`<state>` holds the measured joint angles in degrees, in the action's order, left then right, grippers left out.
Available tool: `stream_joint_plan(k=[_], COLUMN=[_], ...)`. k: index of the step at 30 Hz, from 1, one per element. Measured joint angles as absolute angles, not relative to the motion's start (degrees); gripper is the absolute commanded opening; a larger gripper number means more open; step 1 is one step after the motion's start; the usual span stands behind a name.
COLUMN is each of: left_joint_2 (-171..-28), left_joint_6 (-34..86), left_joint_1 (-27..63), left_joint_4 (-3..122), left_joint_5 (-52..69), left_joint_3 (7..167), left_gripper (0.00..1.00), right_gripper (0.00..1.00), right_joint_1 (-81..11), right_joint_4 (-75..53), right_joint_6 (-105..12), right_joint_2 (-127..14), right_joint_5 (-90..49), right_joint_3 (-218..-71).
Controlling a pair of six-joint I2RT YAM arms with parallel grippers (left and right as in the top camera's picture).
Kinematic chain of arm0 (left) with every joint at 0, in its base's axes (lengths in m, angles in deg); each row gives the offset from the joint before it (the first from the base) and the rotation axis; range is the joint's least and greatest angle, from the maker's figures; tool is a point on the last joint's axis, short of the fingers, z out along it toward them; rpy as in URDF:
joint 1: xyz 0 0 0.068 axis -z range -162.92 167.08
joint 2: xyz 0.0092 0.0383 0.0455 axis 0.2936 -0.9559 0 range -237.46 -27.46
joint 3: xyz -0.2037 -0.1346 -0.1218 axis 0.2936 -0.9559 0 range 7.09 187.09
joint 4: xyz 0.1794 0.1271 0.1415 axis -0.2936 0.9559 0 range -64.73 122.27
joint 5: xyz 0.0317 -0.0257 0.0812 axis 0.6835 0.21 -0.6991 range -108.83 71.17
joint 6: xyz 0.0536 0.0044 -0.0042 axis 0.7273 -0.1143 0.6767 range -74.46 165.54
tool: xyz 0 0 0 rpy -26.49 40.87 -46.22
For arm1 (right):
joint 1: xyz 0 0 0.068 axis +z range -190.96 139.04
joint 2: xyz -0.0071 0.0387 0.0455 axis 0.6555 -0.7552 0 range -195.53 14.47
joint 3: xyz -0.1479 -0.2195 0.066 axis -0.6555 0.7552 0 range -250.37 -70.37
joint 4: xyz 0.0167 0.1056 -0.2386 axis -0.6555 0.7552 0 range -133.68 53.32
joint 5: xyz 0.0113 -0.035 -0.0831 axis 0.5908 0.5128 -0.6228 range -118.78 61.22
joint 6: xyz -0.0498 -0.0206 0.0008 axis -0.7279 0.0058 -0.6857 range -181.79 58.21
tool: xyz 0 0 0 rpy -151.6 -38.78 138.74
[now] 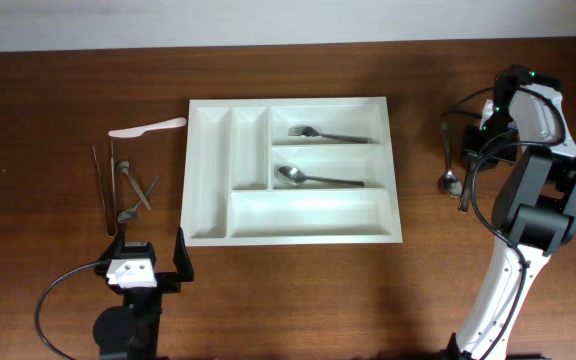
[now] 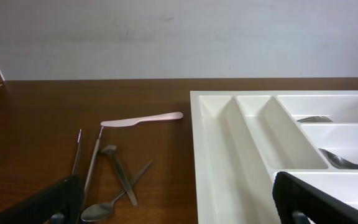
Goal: Pack container
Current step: 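Lower the right gripper and grasp the fork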
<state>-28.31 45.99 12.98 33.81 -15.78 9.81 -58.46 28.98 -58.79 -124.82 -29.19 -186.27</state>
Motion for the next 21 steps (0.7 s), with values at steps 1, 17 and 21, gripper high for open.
stream_joint_plan(k=[1,17,21], left_joint_2=[-28.3,-28.3,-28.3], left_joint_6=[46.0,46.0,46.0], left_joint_1=[13.0,13.0,13.0], left_joint_4=[33.8,33.8,33.8], left_joint_5=[-15.8,-15.8,-15.8], left_joint_3=[9.8,9.8,9.8], left_gripper=[0.99,0.99,0.99], right_gripper=[0.04,0.04,0.04], right_joint_1=[-58.5,-58.5,-58.5], right_joint_4=[29.0,35.6,37.6], right_joint_6=[-58.8,-58.8,-59.1], right_joint_2=[-124.8,-125.4,-125.4], right_joint_5=[-29.2,-29.8,-28.4], right_joint_3=[-186.3,-199.5,-205.0])
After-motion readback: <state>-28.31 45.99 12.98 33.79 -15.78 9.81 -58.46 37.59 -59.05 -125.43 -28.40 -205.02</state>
